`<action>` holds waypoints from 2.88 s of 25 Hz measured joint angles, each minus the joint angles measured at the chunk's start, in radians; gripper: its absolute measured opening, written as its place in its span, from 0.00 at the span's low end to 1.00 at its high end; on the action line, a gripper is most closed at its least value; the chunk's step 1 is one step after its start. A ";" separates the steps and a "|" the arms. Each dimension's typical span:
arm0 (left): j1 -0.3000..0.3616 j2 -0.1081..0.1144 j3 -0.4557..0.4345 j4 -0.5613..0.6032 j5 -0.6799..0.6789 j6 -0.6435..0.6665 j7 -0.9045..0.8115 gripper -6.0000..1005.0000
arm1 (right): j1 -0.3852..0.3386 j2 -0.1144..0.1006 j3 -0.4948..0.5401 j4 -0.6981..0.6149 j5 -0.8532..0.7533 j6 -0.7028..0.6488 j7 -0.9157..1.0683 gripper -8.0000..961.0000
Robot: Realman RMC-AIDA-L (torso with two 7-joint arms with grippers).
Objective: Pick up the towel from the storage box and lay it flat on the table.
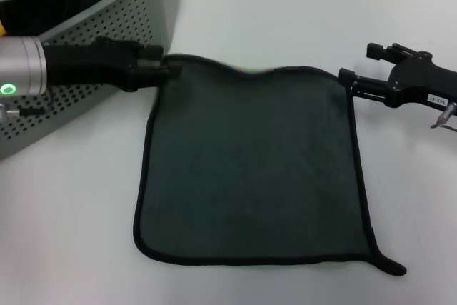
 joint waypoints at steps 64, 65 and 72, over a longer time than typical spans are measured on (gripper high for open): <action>0.123 0.037 -0.001 -0.182 -0.231 0.578 0.600 0.57 | -0.023 0.011 -0.152 -0.077 0.006 -0.594 -0.055 0.92; 0.123 0.037 -0.001 -0.182 -0.231 0.578 0.600 0.57 | -0.023 0.011 -0.152 -0.077 0.006 -0.593 -0.055 0.92; 0.123 0.037 -0.001 -0.182 -0.231 0.577 0.600 0.57 | -0.023 0.011 -0.152 -0.077 0.003 -0.592 -0.055 0.92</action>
